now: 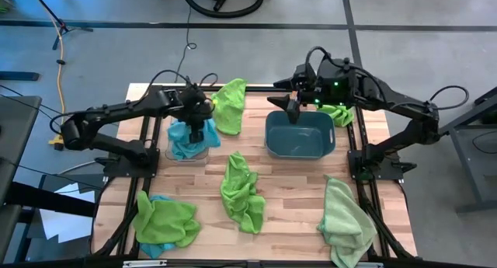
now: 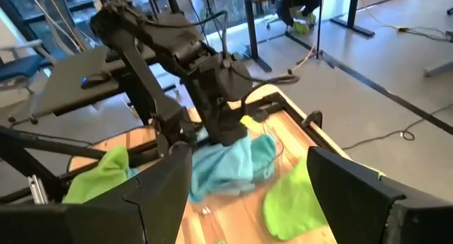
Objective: Sort microfiber towel by color & place in baskets
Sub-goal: Put the blue microfiber towel into the transparent bin, then put the green microfiber towel into the blue bin
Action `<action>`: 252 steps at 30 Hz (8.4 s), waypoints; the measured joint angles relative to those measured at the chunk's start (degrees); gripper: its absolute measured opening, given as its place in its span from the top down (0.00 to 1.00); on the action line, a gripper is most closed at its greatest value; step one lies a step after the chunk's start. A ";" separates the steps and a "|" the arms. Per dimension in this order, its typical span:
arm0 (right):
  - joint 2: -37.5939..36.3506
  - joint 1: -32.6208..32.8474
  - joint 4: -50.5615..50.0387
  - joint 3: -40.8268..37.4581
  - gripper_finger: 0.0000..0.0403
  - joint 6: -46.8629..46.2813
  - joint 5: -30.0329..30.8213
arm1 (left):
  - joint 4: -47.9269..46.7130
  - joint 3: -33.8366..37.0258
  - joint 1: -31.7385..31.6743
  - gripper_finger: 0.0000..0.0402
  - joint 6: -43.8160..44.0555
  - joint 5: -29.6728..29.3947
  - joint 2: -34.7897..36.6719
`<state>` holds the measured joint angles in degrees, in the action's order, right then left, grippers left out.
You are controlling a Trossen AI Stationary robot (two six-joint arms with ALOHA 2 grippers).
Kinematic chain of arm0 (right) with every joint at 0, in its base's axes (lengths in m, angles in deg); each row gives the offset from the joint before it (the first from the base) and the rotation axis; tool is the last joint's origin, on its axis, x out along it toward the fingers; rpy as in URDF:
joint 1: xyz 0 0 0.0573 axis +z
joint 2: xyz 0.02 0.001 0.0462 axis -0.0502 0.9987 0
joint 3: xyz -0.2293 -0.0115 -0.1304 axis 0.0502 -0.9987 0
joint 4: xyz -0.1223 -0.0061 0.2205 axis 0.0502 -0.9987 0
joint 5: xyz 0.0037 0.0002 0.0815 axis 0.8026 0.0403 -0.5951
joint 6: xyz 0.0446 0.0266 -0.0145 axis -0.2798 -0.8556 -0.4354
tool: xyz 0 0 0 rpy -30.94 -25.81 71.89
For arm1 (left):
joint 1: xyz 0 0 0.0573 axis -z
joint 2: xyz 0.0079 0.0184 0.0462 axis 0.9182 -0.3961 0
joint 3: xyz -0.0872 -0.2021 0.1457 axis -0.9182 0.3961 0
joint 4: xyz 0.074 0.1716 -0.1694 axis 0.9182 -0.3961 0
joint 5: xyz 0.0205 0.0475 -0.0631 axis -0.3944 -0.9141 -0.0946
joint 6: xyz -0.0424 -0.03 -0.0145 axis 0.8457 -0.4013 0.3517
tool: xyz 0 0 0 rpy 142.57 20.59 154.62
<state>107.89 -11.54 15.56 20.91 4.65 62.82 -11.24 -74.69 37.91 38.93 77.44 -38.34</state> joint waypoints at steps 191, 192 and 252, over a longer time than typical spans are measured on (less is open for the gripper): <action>0.50 0.04 -5.11 0.07 0.31 -1.43 -0.02 | -43.69 -29.37 5.60 1.00 18.36 -21.39 -4.92; 0.50 0.04 -5.11 0.07 0.31 -1.22 -0.02 | -41.53 -27.10 5.51 1.00 19.58 -21.01 -3.78; 0.50 0.02 -5.13 0.07 0.31 2.64 0.22 | -22.21 -3.93 5.53 0.49 29.66 -10.69 1.27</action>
<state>108.39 -11.52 10.43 20.98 7.29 63.04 -33.45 -78.62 43.44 68.59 66.74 -37.07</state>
